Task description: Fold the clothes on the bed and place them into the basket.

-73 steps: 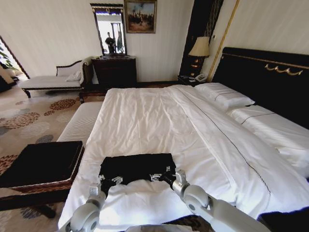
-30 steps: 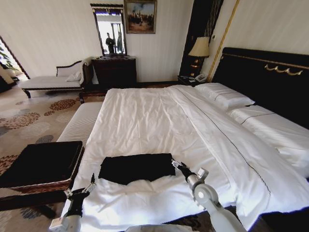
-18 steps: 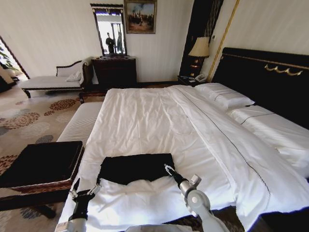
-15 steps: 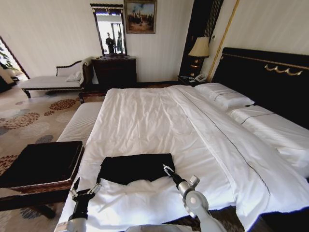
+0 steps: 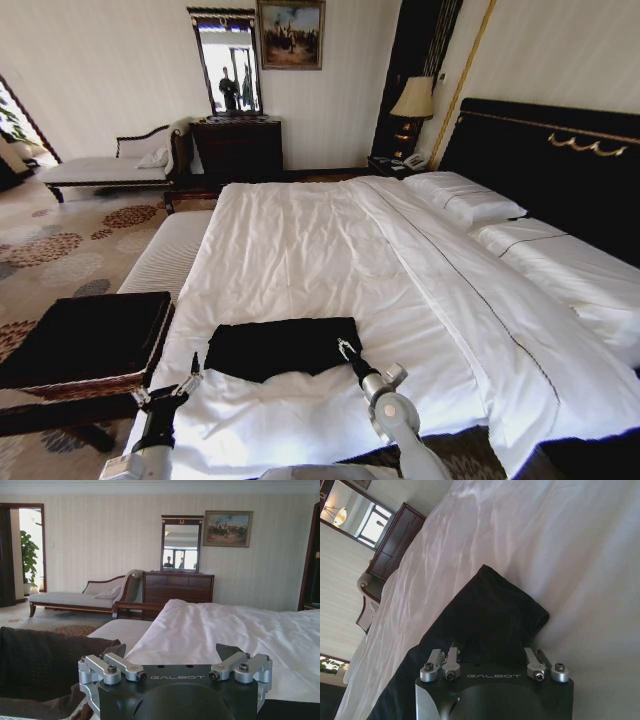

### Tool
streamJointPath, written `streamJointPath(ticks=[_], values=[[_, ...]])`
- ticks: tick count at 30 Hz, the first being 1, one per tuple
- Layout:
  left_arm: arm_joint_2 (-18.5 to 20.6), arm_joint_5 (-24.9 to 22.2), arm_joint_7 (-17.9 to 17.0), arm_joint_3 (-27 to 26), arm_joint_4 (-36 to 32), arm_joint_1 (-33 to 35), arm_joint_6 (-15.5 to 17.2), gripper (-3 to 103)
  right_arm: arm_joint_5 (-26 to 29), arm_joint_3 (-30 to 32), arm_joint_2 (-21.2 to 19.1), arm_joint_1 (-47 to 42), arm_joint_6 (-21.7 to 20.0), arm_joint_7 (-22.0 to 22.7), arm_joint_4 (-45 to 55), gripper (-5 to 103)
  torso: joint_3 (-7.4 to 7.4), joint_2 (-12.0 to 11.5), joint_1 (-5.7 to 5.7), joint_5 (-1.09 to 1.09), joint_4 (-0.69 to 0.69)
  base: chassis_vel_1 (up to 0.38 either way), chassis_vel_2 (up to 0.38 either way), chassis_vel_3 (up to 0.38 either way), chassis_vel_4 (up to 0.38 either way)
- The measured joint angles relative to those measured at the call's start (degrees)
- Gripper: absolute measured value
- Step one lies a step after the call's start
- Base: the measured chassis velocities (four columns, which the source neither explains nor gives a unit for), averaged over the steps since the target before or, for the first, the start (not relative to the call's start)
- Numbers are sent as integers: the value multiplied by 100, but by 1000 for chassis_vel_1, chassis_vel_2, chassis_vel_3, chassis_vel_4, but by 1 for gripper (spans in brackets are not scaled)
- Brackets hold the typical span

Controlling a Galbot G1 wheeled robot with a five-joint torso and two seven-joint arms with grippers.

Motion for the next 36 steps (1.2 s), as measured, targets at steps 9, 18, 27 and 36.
streamJointPath(ticks=[9, 18, 27, 36], values=[[-12, -78, -4, -104, -16, 64, -13, 100, -137, -28, 96, 3, 33, -49, -26, 12, 0, 0, 0, 0, 0, 0, 0, 0, 0], [90, -87, -4, -92, 126, 16, -44, 100, -310, -42, 159, -18, 83, -69, 9, 2, 0, 0, 0, 0, 0, 0, 0, 0, 0], [55, -86, -7, -35, 230, -20, -81, 100, -447, 156, -14, -168, 129, 4, 480, 2, 0, 0, 0, 1, 1, 0, 0, 0, 0], [49, -115, -8, -34, 283, -62, -98, 100, -488, 768, -595, -205, 159, 33, 784, 2, 0, 0, 0, 0, -1, 0, 0, 0, 0]])
